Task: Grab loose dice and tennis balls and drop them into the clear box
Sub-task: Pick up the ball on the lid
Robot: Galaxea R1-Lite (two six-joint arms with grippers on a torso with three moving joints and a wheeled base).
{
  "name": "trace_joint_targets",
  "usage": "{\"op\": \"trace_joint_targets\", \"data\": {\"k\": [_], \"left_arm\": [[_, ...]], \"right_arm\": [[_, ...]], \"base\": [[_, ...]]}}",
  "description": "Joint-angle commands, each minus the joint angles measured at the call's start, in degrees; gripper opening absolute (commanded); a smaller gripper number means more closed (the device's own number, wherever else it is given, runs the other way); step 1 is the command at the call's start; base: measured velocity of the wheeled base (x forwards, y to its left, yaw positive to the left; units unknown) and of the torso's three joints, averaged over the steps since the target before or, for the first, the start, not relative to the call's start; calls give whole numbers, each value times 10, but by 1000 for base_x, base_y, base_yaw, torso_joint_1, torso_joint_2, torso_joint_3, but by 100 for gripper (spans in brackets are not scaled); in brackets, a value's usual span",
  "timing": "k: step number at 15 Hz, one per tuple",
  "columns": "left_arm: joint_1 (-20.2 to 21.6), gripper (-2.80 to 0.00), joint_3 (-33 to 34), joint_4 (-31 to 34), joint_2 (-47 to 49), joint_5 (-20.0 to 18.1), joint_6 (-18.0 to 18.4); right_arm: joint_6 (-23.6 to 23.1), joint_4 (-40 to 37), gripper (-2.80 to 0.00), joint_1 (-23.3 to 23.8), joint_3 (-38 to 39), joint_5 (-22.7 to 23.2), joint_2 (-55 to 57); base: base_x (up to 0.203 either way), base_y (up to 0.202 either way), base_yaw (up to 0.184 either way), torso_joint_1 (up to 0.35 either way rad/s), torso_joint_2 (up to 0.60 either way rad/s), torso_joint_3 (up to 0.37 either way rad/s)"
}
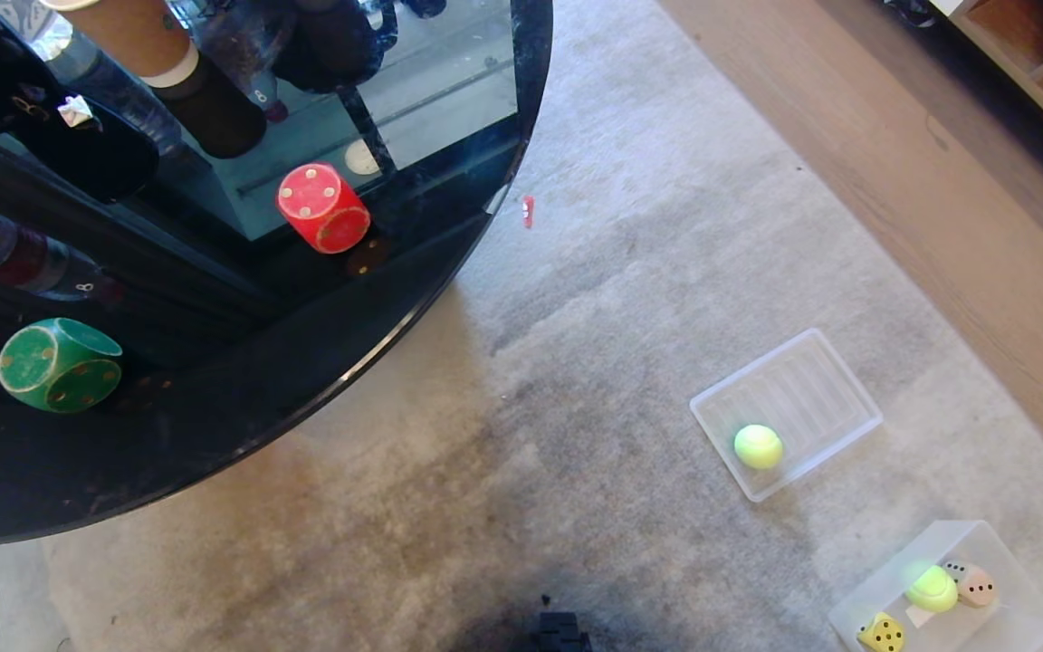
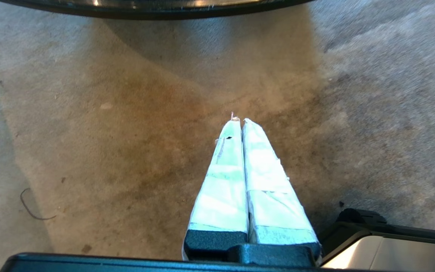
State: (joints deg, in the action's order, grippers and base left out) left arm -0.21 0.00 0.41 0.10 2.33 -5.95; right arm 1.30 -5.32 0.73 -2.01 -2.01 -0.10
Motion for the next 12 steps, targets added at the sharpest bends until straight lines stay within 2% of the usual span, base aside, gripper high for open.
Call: {"op": "trace_joint_targets", "data": {"k": [1, 9, 12], "left_arm": [[0, -280, 0, 0, 0, 1, 0], [0, -280, 0, -1, 0, 1, -1], [0, -280, 0, -1, 0, 1, -1]], "right_arm": [[0, 0, -280, 0, 0, 0, 1], [0, 0, -280, 0, 0, 0, 1], [0, 0, -280, 0, 0, 0, 1]], "base": [[0, 0, 0, 7, 2, -198], [0, 0, 0, 3, 2, -194], [0, 0, 0, 2, 4, -82]]}}
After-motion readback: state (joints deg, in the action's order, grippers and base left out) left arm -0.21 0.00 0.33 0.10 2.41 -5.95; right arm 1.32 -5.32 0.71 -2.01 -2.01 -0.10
